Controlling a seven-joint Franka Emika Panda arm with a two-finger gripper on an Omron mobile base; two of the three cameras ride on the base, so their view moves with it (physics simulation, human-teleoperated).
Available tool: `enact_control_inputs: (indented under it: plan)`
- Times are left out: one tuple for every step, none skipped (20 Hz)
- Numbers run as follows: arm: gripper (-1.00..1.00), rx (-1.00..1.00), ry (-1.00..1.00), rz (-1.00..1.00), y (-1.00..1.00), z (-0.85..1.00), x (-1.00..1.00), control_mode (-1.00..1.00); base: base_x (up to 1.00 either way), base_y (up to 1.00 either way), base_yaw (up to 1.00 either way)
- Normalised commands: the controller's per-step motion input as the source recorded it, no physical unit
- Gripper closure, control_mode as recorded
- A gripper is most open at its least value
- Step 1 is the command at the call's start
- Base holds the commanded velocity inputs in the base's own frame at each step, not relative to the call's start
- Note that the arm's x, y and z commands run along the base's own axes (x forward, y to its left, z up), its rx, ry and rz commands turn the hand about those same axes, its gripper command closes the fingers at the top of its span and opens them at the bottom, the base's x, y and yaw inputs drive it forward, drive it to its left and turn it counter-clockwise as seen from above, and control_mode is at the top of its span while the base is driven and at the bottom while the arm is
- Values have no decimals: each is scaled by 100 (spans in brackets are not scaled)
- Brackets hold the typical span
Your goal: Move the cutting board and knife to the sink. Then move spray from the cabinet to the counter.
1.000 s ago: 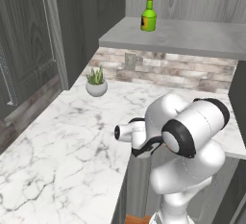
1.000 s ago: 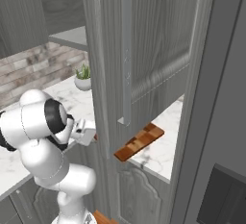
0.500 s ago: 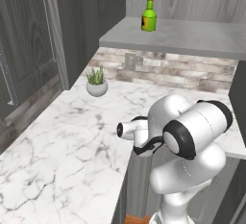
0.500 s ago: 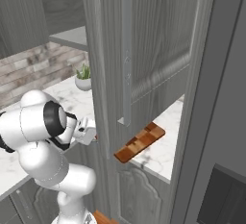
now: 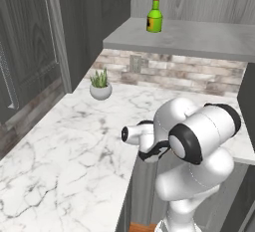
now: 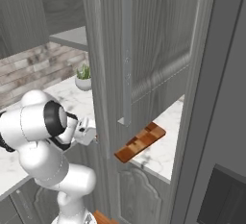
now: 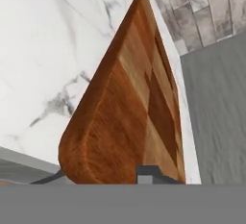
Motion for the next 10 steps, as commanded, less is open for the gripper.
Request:
enact_control_inputs:
  plan:
    - [100,3,-1,-3,0,36,0,-100,0,0,0]
    - [100,3,-1,-4,0,45,0,-100,0,0,0]
    - [100,1,-2,-5,0,58,0,-100,0,0,0]
    - [100,0,-3,-6,2,68,0,-100,0,0,0]
    - [100,0,-4,-6,6,74,0,-100,0,0,0]
    - [100,0,-5,-5,10,81,0,-100,0,0,0]
    - [100,0,-4,-5,12,80,0,-100,0,0,0]
    - [100,0,-3,-5,13,82,-1,-100,0,0,0]
    - [100,0,-1,-5,10,75,-6,-100,0,0,0]
    - [100,0,-2,-4,10,76,-9,-100,0,0,0]
